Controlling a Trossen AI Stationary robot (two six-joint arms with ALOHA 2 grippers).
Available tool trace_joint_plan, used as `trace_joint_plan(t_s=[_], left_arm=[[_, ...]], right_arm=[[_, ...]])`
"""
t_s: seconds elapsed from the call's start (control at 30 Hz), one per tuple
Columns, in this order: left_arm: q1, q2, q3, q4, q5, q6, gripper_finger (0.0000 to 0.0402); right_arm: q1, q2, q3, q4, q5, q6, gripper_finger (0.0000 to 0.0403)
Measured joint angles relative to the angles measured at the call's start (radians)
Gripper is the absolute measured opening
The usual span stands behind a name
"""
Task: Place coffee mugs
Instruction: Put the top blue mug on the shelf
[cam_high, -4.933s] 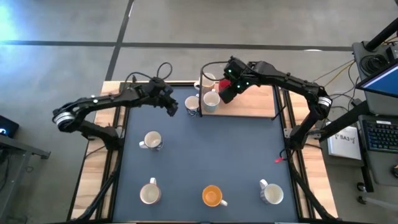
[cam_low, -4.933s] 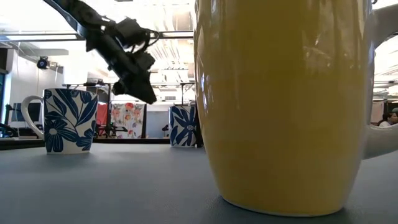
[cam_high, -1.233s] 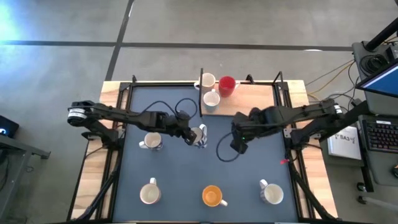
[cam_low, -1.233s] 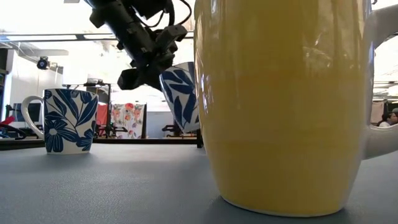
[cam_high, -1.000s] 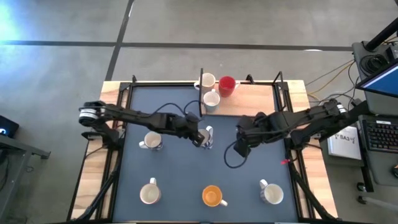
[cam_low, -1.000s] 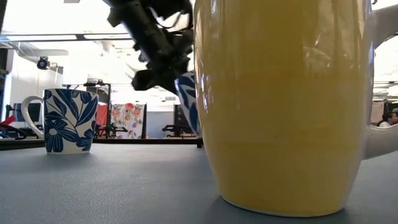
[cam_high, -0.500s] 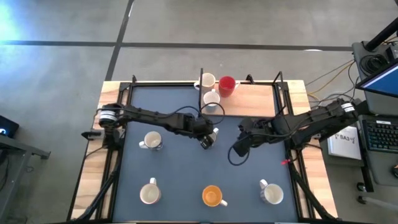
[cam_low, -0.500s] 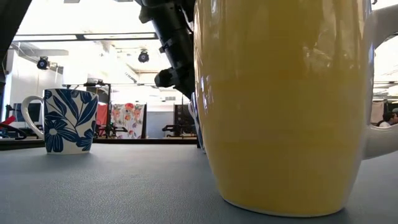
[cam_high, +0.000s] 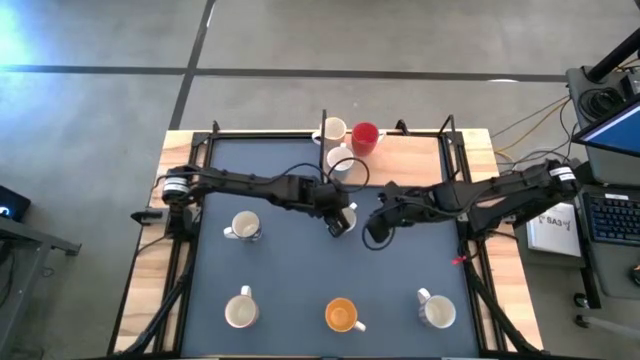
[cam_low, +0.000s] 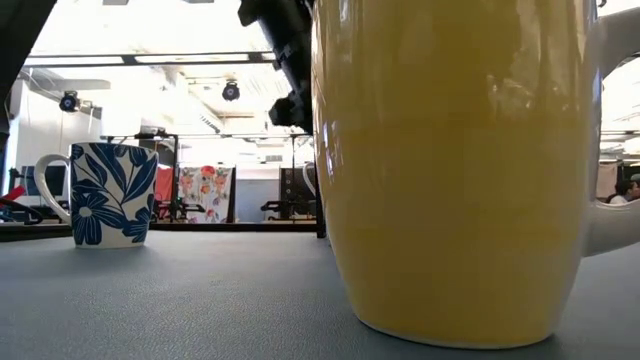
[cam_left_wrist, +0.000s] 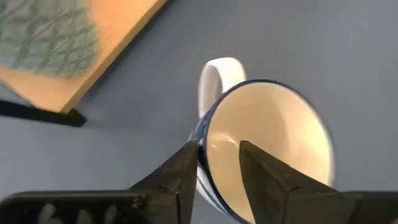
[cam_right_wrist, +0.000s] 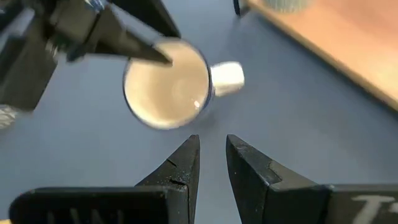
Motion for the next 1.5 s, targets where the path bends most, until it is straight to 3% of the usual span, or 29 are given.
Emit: trace_joint_plan(t_s=[0.23,0.4,0.67,0.97,1.5], left_arm=[[-0.002,-0.046,0.026,-0.091,0.005,0.067,0.0129],[-0.002,-0.082,0.022,-0.172,0.004,0.095,0.013],[-0.002,-0.165,0.004,-0.279,-0.009,0.123,0.013],[0.002,-0.341,-0.177,-0.258,-0.035,0.044,0.013],[0.002,-0.61,-0.441,-0.18,-0.059,-0.077,0.013]], right_arm=[[-0.072,0.01,0.032,0.028,-0.008,-0.109,0.0092],[-0.124,0.027,0.044,0.113,-0.101,-0.182,0.0127],[-0.176,0.131,0.095,0.126,-0.135,-0.331,0.0165],[-0.216,0.3,0.19,0.126,-0.167,-0.486,0.0167],[-0.241,0.497,0.3,0.118,-0.26,-0.553,0.015]])
